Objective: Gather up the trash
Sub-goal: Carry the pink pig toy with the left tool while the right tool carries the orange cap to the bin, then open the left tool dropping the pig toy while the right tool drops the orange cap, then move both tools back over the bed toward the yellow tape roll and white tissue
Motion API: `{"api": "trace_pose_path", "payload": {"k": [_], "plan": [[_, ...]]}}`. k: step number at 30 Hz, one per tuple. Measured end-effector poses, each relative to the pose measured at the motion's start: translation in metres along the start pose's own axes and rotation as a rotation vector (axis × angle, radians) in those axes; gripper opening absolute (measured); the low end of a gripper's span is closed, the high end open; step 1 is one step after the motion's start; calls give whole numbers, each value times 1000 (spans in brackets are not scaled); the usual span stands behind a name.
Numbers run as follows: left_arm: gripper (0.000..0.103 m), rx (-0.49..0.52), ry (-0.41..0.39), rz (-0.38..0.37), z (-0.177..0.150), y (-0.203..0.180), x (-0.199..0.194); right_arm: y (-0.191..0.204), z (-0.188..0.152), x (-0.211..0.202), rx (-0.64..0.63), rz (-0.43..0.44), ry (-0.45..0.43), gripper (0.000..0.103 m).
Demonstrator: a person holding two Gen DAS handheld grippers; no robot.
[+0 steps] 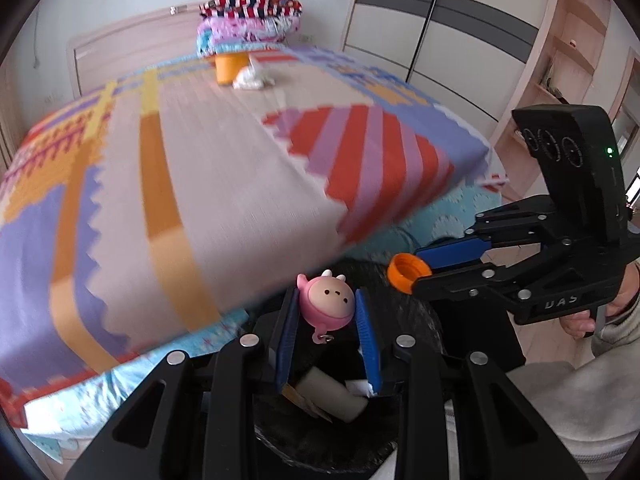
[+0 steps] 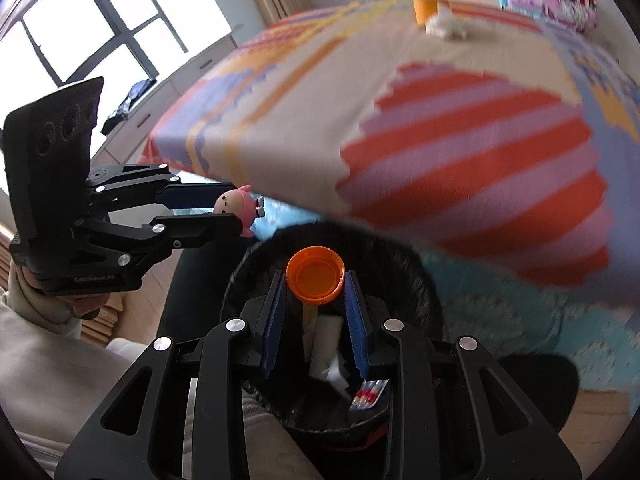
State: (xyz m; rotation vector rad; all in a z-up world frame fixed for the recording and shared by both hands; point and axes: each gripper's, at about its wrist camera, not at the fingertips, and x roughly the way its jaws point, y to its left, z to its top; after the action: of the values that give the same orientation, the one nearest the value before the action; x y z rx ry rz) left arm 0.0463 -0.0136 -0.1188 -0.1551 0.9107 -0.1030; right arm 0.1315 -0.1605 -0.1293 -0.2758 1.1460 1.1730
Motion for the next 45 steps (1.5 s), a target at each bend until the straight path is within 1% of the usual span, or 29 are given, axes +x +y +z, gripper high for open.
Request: {"api": "trace_pose_path", "payload": {"k": [5, 10, 14, 17, 22, 25, 26, 27, 28, 30, 39, 45], "plan": [[28, -22, 75, -15, -17, 0, 25, -10, -17, 26, 40, 5, 67, 29], [28, -48, 138, -34, -33, 1, 48, -13, -27, 43, 60, 10, 108, 29], [28, -76, 170, -52, -47, 2, 62, -14, -35, 55, 74, 12, 136, 29], [28, -81, 189, -49, -52, 2, 72, -15, -39, 65, 76, -5, 156, 29], [28, -94, 215, -46, -60, 3, 82, -17, -42, 75, 88, 0, 178, 29], [28, -103, 220, -40, -62, 4, 83, -15, -42, 82, 85, -3, 188, 30], [28, -108, 221, -40, -61, 4, 83, -12, -40, 84, 79, -6, 196, 33], [29, -117, 220, -47, -60, 4, 83, -14, -40, 82, 76, -12, 197, 41], [31, -132, 213, -65, -61, 5, 82, -14, -41, 82, 74, -13, 196, 44], [51, -142, 205, -63, -60, 7, 81, -14, -40, 82, 74, -9, 198, 46], [52, -143, 182, -48, -53, 10, 70, -20, -35, 72, 86, -14, 166, 46], [52, -133, 139, -39, -43, 11, 51, -19, -27, 56, 78, -21, 132, 46]]}}
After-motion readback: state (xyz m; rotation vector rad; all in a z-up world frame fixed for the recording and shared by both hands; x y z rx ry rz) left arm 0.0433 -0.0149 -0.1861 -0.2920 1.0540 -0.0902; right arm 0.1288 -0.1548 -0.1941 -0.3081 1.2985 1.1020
